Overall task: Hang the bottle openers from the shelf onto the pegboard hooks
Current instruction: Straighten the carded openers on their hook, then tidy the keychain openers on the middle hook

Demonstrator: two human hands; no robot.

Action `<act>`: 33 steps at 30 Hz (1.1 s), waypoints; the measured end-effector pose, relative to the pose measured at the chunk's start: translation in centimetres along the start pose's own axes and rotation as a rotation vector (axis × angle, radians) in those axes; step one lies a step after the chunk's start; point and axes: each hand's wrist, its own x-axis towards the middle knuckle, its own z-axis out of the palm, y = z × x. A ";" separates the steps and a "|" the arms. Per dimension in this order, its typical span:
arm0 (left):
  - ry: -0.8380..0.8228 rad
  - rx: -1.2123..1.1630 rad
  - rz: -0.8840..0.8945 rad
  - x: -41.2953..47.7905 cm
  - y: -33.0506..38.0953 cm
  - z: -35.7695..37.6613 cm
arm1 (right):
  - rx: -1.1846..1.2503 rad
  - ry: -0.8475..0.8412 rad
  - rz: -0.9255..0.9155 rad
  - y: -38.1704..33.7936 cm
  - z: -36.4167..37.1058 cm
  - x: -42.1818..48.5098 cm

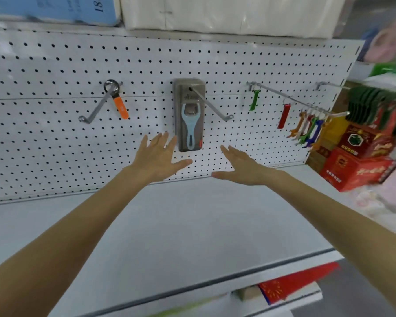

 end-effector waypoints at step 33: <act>0.166 -0.447 -0.157 -3.4 24.2 -8.6 | 0.119 0.023 -0.286 16.8 -11.7 -9.0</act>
